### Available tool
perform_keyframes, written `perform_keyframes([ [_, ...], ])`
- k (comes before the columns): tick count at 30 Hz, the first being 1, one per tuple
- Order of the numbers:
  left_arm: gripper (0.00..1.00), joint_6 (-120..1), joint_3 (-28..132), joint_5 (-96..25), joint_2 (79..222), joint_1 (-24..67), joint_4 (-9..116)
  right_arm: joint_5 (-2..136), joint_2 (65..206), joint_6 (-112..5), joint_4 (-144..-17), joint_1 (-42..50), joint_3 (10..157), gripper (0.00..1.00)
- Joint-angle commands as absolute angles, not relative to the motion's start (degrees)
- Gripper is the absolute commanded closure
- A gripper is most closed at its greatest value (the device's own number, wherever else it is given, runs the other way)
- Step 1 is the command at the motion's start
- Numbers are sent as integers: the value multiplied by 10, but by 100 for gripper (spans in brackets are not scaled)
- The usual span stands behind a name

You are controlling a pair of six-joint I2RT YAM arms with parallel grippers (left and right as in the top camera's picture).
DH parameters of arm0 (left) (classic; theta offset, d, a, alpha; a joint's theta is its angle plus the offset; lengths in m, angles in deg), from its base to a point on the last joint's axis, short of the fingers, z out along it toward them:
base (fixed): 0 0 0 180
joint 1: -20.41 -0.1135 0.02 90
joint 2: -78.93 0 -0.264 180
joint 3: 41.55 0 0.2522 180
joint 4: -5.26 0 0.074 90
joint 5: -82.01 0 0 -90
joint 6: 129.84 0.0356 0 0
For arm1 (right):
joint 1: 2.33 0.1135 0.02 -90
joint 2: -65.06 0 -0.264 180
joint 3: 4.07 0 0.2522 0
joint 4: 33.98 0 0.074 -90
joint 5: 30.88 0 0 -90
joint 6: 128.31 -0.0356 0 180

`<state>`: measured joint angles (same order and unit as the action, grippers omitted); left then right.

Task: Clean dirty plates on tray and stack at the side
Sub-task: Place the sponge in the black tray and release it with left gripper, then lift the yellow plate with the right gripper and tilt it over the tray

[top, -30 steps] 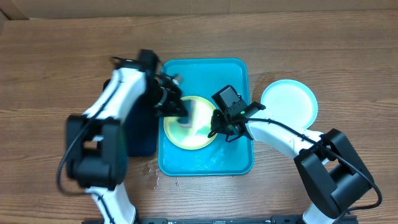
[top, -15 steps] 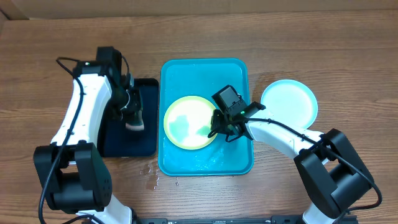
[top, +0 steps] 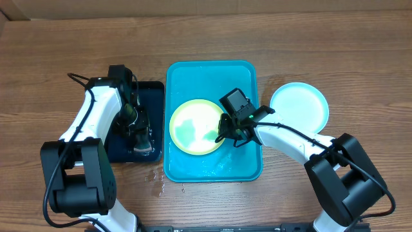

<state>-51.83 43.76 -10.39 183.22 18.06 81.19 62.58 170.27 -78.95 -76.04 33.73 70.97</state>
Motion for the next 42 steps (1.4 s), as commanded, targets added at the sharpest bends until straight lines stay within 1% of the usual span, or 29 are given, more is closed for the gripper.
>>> perform_keyframes([
  [1,49,-516,486,-121,1833,180,838,622,1707,-788,-764,340,704,94],
  [3,49,-514,525,-132,1833,178,869,622,1707,-788,-765,340,704,87],
  [4,49,-510,553,-136,1832,178,891,622,1707,-788,-765,340,704,85],
  [8,53,-506,643,-140,1811,178,952,622,1707,-788,-765,340,704,73],
  [9,54,-506,660,-143,1802,178,960,622,1707,-788,-765,340,704,67],
  [11,56,-523,685,-150,1772,178,973,622,1707,-788,-762,340,704,59],
  [13,56,-539,692,-164,1732,179,981,622,1707,-788,-754,340,704,55],
  [15,56,-545,692,-165,1691,183,985,615,1707,-788,-747,341,704,55],
  [18,54,-545,692,-163,1621,189,986,590,1707,-788,-737,341,704,58],
  [20,48,-546,692,-153,1583,189,986,572,1707,-788,-729,341,701,63],
  [21,14,-549,692,-143,1563,189,986,566,1707,-788,-720,340,697,64],
  [22,0,-549,692,-137,1549,189,986,564,1708,-788,-714,340,695,65],
  [24,0,-549,692,-137,1523,189,986,562,1709,-788,-704,341,690,69],
  [27,0,-549,692,-138,1498,189,985,562,1710,-788,-706,340,689,85],
  [30,0,-549,692,-138,1490,189,985,562,1710,-788,-709,340,689,95],
  [31,0,-549,692,-138,1490,189,986,562,1710,-788,-710,340,689,96],
  [39,0,-549,691,-138,1490,189,985,566,1709,-770,-707,338,699,96],
  [42,0,-549,691,-138,1490,189,985,566,1709,-770,-746,329,740,96],
])
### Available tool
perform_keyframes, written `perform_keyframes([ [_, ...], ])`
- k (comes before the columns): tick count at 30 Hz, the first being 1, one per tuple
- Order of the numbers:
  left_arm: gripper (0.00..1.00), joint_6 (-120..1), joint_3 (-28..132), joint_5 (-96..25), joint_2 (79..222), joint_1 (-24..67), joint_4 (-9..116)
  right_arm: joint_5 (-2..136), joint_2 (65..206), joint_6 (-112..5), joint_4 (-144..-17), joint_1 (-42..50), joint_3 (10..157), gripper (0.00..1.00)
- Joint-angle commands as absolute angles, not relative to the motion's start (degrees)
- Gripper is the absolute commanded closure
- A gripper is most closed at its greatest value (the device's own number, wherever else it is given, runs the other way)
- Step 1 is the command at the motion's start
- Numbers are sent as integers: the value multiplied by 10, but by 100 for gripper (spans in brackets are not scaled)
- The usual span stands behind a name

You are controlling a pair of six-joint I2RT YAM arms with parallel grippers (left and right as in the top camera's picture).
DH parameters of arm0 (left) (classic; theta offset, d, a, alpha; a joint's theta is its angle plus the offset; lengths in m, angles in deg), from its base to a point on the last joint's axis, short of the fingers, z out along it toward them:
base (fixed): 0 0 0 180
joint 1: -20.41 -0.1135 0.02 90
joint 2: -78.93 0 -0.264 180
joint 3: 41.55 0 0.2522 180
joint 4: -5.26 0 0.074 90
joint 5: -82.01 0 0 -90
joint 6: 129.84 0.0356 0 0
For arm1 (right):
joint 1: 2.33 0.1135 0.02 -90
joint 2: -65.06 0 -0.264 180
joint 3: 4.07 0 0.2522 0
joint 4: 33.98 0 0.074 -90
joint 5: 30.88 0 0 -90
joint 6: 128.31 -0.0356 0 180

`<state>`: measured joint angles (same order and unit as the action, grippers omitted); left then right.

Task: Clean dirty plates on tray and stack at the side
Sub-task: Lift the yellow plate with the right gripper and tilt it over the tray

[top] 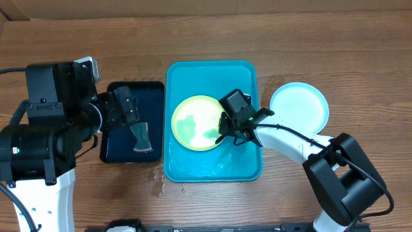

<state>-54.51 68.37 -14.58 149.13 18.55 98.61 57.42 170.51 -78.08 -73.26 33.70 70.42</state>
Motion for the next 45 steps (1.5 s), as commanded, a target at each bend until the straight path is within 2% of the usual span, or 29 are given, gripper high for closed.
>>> perform_keyframes([
  [1,0,-549,691,-138,1490,189,985,566,1708,-767,-771,325,763,96],
  [7,0,-549,691,-138,1490,189,985,565,1708,-723,-914,313,929,96],
  [11,0,-549,691,-138,1490,189,985,561,1708,-723,-944,322,1009,96],
  [17,0,-549,691,-138,1490,189,985,544,1714,-745,-886,360,1019,96],
  [26,0,-549,691,-138,1490,189,985,397,1784,-748,-817,461,1019,96],
  [32,0,-549,691,-138,1490,189,985,213,1811,-692,-777,513,1020,96],
  [36,0,-549,691,-138,1490,189,985,94,1786,-609,-710,544,1026,96],
  [39,0,-549,691,-138,1490,189,985,76,1759,-527,-655,566,1026,96],
  [45,0,-549,691,-138,1490,189,985,75,1730,-442,-586,594,1026,96],
])
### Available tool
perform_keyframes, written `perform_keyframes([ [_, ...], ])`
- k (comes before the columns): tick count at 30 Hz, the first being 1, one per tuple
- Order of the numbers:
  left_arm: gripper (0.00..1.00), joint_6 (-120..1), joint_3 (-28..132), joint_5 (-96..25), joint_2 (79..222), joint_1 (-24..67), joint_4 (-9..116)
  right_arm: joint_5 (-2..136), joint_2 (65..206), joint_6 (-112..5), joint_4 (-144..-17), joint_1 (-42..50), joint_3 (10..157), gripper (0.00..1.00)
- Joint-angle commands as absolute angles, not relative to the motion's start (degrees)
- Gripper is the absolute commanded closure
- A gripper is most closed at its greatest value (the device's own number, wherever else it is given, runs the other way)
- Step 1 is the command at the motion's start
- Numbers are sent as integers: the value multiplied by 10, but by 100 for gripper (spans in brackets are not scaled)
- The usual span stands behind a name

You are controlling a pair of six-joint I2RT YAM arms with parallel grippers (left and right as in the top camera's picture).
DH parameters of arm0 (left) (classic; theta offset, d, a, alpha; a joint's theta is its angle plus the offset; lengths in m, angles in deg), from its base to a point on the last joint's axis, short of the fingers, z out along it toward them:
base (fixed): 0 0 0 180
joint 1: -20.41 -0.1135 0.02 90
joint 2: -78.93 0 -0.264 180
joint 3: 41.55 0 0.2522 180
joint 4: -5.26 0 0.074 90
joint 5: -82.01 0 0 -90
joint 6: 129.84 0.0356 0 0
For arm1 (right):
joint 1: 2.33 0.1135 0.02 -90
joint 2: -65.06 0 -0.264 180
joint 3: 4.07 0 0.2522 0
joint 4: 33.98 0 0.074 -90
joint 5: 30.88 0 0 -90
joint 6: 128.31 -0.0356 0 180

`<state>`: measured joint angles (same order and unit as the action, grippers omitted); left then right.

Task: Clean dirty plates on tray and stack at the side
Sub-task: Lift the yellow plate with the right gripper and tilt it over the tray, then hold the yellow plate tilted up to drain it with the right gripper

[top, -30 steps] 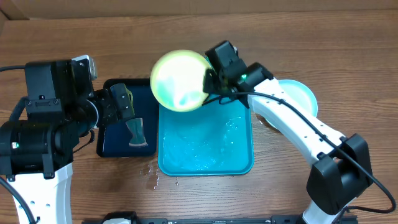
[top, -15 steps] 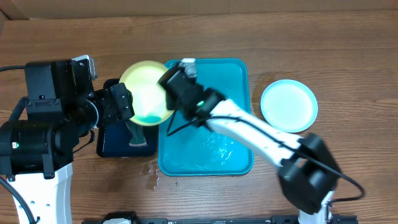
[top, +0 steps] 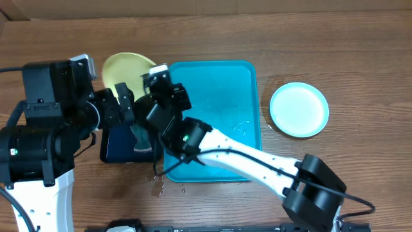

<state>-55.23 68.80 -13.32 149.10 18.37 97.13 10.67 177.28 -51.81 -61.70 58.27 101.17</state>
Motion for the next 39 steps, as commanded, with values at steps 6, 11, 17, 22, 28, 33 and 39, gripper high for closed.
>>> perform_keyframes([
  [6,0,-549,691,-138,1490,189,985,77,1728,-304,-488,600,1026,96],
  [11,0,-549,691,-138,1491,189,985,78,1728,-273,-464,600,1026,96],
  [17,0,-549,691,-138,1490,189,985,99,1728,-273,-463,597,1026,96],
  [22,0,-549,691,-138,1490,189,985,124,1728,-274,-466,586,1025,96],
  [28,0,-549,691,-138,1490,189,985,169,1729,-319,-500,553,1022,96],
  [33,0,-549,691,-138,1490,189,985,215,1729,-355,-511,511,1016,96],
  [39,0,-549,691,-138,1490,189,986,337,1730,-350,-509,478,1016,96],
])
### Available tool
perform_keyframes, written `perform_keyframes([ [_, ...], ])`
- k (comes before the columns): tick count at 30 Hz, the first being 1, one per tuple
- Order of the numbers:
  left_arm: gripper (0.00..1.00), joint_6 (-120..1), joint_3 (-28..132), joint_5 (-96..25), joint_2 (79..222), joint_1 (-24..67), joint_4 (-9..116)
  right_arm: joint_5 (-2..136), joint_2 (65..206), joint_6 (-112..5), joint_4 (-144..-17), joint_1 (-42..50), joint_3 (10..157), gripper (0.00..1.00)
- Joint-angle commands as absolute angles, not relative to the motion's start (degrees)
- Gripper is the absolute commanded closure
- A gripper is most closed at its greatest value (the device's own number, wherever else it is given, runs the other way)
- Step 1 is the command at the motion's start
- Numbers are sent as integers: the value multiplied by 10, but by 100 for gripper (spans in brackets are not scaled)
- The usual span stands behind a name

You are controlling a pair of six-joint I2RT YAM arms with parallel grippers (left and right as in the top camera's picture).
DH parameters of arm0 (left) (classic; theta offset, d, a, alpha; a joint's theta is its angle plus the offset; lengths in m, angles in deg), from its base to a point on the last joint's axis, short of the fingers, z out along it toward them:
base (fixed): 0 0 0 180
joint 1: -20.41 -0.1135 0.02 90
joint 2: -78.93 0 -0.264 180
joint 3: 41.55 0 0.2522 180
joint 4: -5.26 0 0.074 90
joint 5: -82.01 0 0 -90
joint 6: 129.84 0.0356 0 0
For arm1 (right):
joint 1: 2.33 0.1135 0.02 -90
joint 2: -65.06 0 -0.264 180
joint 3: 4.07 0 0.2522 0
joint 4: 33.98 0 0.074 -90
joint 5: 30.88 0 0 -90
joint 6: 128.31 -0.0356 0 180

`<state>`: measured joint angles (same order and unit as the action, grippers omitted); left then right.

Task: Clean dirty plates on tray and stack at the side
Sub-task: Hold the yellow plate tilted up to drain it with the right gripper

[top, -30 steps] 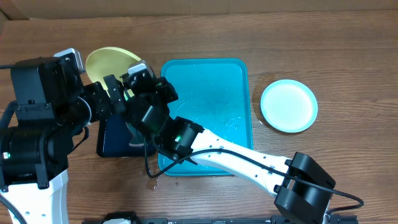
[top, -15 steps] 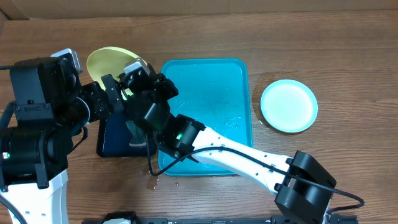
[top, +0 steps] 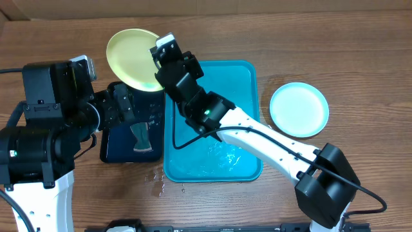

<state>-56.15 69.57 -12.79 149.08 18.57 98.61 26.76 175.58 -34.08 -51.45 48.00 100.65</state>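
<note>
The yellow plate point(top: 131, 59) is held up off the table, over the far edge of the dark tray point(top: 114, 148), showing a plain yellow face. My right gripper point(top: 157, 67) is shut on its right rim, the arm reaching across the teal tray point(top: 248, 84). That tray holds only water film. A grey-green sponge point(top: 140, 136) lies in the dark tray. My left gripper point(top: 124, 105) hangs raised above the dark tray's left part, open with nothing in it. A light blue plate point(top: 299, 109) lies on the table at the right.
The left arm's bulky body point(top: 48, 129) stands high at the left edge of the view. Water drops point(top: 158, 182) dot the wood in front of the two trays. The right arm's base point(top: 325, 193) sits at the front right.
My right gripper has moved the yellow plate farther back and higher, from over the dark tray's far left to beyond its far edge. The left arm has not moved.
At first my left gripper was down on the sponge in the dark tray while the right gripped the smeared plate on the teal tray. Then the left arm was up, with the sponge left behind. Later the plate was off the teal tray, held leftward, and now farther back.
</note>
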Motion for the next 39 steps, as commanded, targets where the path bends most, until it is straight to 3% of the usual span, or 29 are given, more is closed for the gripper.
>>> perform_keyframes([
  [1,0,-549,691,-138,1490,189,985,344,1735,-324,-496,471,1016,96],
  [6,0,-549,691,-138,1490,189,985,350,1753,-181,-420,475,1016,96],
  [15,0,-549,691,-138,1490,189,985,390,1754,-164,-295,468,1016,96],
  [23,0,-549,691,-138,1490,189,985,427,1754,-24,-214,471,1016,96],
  [39,0,-549,691,-138,1490,189,986,429,1754,-2,-83,472,1016,96],
])
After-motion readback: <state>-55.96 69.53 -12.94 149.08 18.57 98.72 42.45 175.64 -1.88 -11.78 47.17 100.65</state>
